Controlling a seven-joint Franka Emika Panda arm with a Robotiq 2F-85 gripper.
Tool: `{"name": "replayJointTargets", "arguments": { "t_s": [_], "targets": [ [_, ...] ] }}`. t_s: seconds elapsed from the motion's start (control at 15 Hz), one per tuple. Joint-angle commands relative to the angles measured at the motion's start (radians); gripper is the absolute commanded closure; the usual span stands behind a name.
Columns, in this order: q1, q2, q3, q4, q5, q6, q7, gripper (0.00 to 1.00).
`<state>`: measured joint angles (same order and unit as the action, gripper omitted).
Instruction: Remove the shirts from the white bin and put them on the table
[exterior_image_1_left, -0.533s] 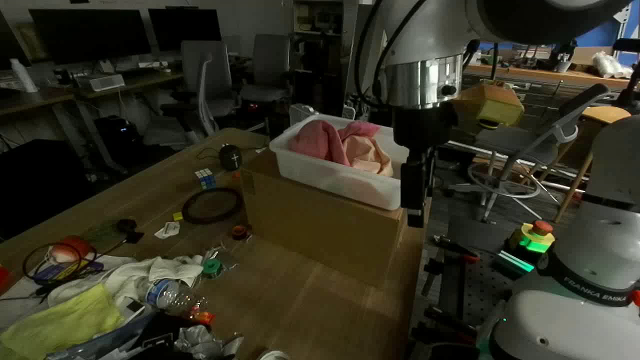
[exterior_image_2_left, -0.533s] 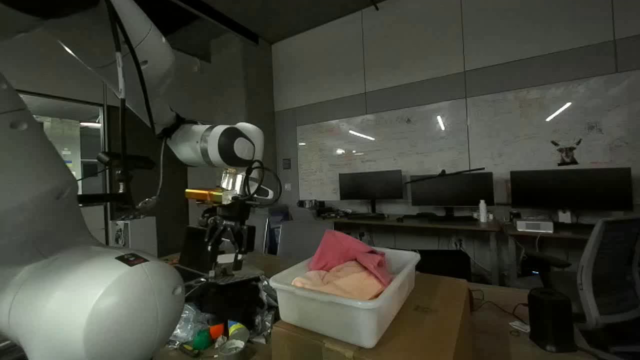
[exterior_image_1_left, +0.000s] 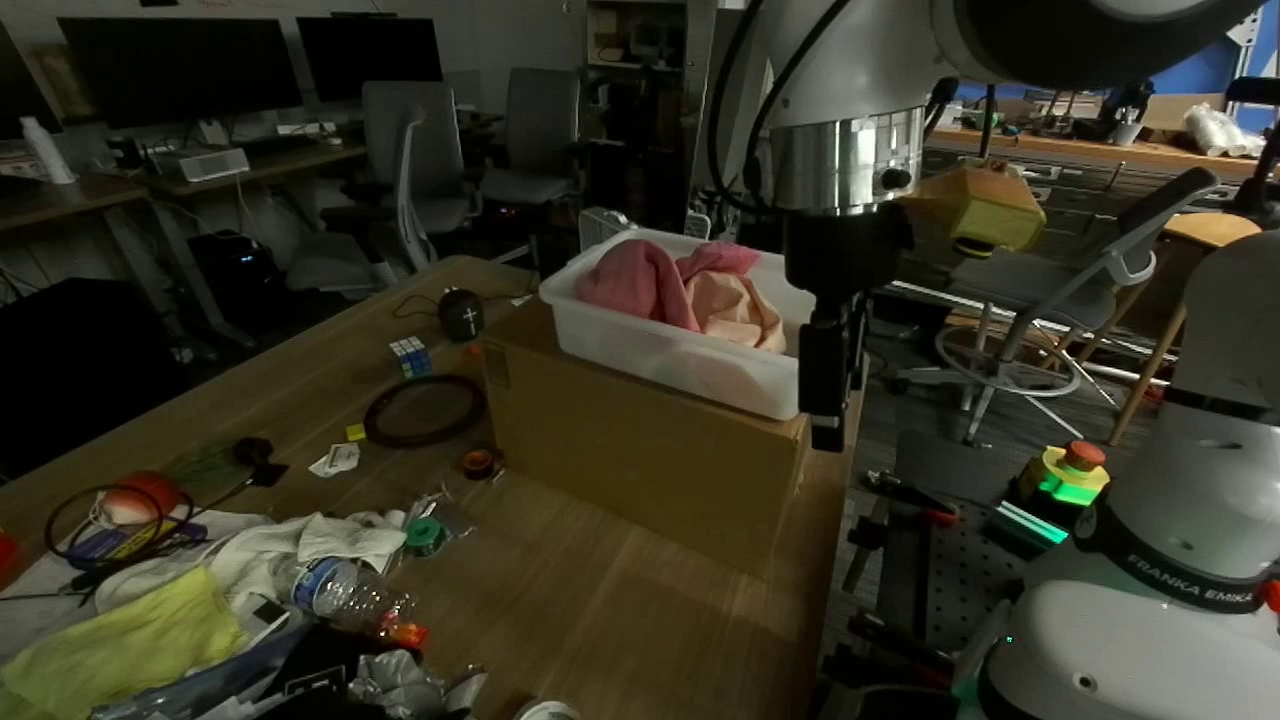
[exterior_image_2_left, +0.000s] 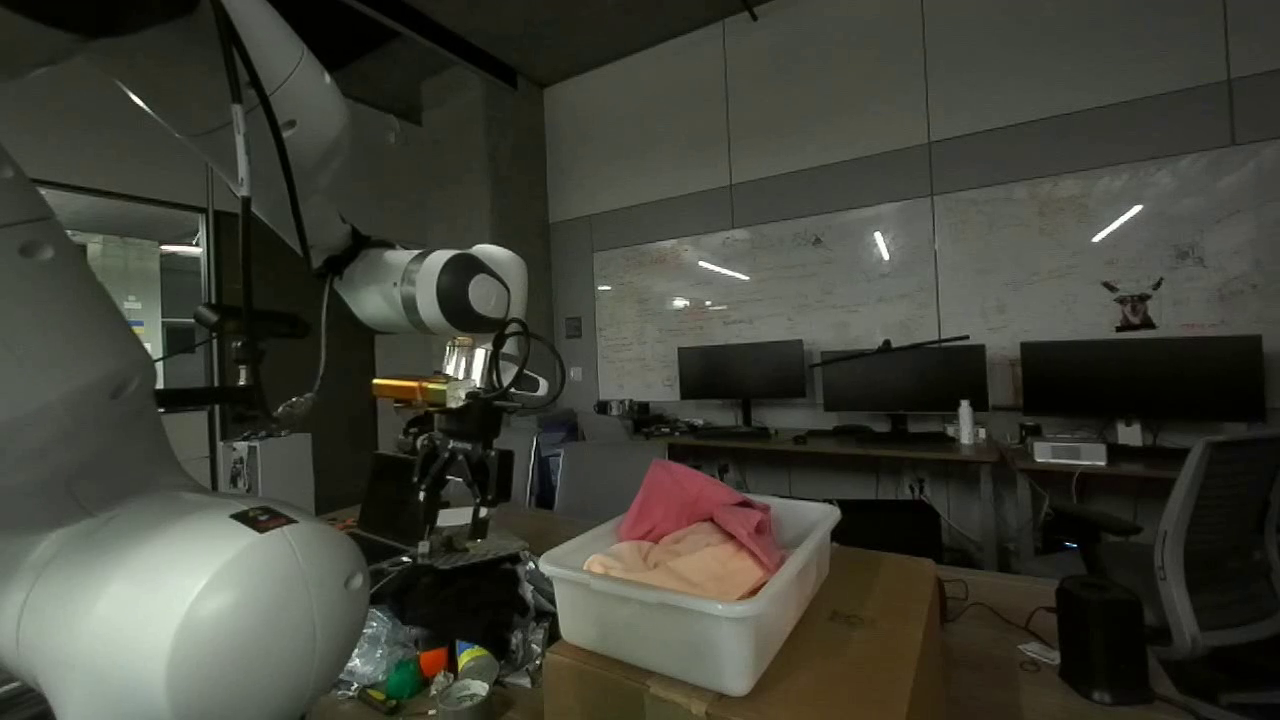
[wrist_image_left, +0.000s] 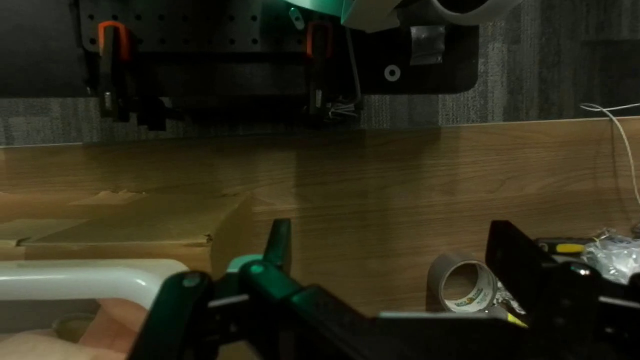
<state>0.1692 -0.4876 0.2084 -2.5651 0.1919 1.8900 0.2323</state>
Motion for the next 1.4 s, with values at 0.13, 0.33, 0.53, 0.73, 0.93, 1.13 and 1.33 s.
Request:
{"name": "replayJointTargets", "arguments": {
  "t_s": [0.13, 0.33, 0.53, 0.73, 0.93, 1.13, 1.33],
  "targets": [
    [-0.063, 0.023, 0.016, 0.05, -0.165, 0.169, 0.056, 0.0],
    [-0.115, 0.042, 0.023, 0.074, -0.277, 0.275, 0.121, 0.0],
    [-0.17, 0.083, 0.013, 0.117, -0.356, 0.353, 0.189, 0.0],
    [-0.222, 0.135, 0.007, 0.172, -0.431, 0.388, 0.232, 0.0],
    [-0.248, 0.192, -0.006, 0.227, -0.481, 0.395, 0.251, 0.0],
    [-0.243, 0.253, -0.026, 0.276, -0.492, 0.374, 0.225, 0.0],
    [-0.228, 0.309, -0.042, 0.313, -0.492, 0.327, 0.181, 0.0]
  ]
}}
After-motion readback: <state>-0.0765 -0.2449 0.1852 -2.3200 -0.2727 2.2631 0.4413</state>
